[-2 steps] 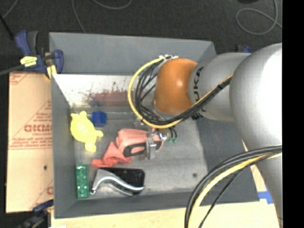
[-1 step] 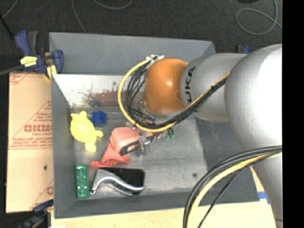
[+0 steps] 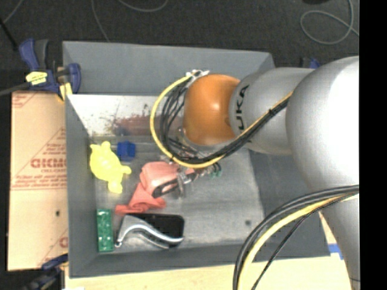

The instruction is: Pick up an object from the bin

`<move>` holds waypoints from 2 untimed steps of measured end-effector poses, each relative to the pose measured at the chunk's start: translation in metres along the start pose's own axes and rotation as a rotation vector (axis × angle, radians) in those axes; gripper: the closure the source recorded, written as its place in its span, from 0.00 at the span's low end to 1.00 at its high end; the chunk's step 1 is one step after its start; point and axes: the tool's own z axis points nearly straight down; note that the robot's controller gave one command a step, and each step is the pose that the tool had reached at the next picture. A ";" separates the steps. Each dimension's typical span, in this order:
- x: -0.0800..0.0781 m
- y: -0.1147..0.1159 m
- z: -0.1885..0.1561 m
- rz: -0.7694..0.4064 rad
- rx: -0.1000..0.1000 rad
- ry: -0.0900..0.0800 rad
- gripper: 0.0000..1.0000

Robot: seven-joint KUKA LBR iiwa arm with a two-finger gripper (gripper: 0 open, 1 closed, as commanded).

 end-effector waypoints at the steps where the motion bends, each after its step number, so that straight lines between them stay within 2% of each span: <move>1: 0.000 0.000 -0.001 0.000 0.000 0.000 1.00; 2: 0.001 -0.001 -0.005 0.001 0.000 0.000 1.00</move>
Offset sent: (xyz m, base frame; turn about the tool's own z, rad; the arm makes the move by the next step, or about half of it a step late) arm 0.0000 0.0000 0.0134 0.0000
